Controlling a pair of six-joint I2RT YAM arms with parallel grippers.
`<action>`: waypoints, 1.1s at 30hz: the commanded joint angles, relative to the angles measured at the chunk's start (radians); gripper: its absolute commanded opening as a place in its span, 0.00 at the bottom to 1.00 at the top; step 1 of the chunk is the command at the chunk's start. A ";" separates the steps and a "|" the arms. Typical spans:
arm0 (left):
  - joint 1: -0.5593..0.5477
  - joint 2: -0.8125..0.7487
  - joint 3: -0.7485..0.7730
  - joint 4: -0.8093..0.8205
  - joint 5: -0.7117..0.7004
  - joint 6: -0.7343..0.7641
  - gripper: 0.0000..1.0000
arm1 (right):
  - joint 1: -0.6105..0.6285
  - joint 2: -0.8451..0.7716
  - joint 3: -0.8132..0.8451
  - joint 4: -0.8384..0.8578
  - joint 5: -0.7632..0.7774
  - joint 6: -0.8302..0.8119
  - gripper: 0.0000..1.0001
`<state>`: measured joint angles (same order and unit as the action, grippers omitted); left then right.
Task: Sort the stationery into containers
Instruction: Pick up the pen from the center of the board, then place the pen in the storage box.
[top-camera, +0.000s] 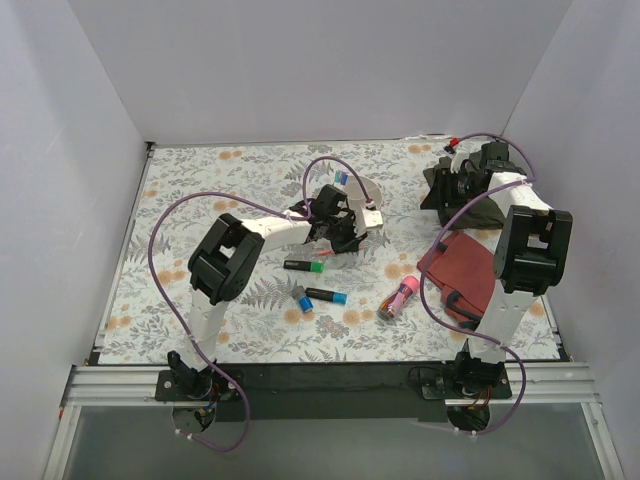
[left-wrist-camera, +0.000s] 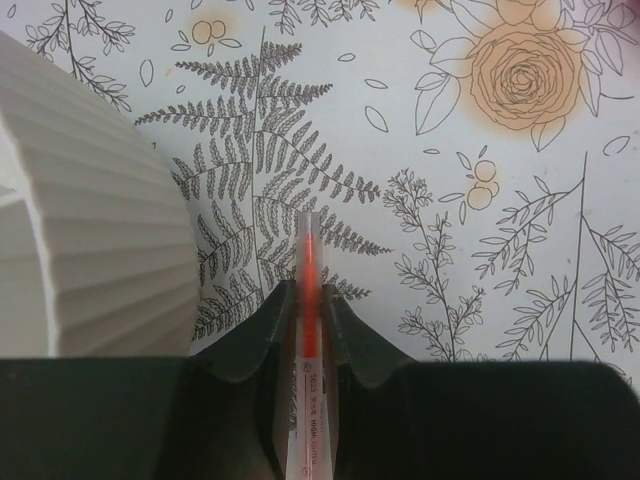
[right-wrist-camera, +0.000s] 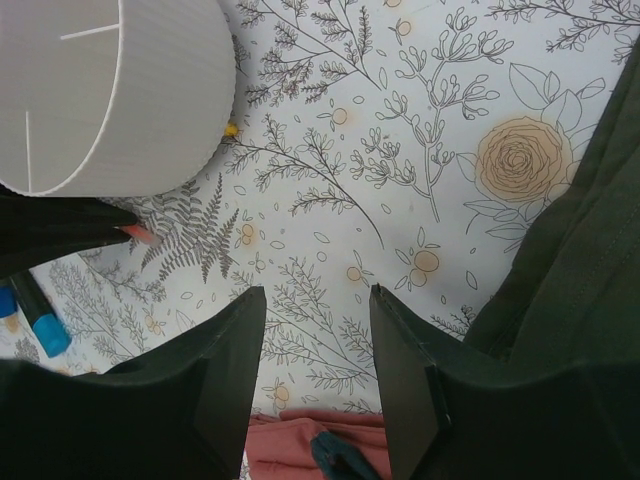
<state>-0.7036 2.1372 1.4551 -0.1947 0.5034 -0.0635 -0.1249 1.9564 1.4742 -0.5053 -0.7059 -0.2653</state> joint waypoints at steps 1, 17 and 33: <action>0.006 -0.071 0.022 -0.095 0.065 0.031 0.04 | -0.005 -0.022 0.024 0.004 -0.021 -0.003 0.54; 0.171 -0.287 0.254 -0.055 0.304 -0.263 0.00 | -0.004 -0.068 0.009 0.005 0.008 -0.017 0.54; 0.220 -0.133 0.056 0.880 -0.371 -0.780 0.00 | 0.036 -0.100 -0.026 0.011 0.086 -0.032 0.54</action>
<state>-0.4500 1.9442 1.4647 0.4942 0.3500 -0.7845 -0.1066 1.9034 1.4677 -0.5026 -0.6437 -0.2798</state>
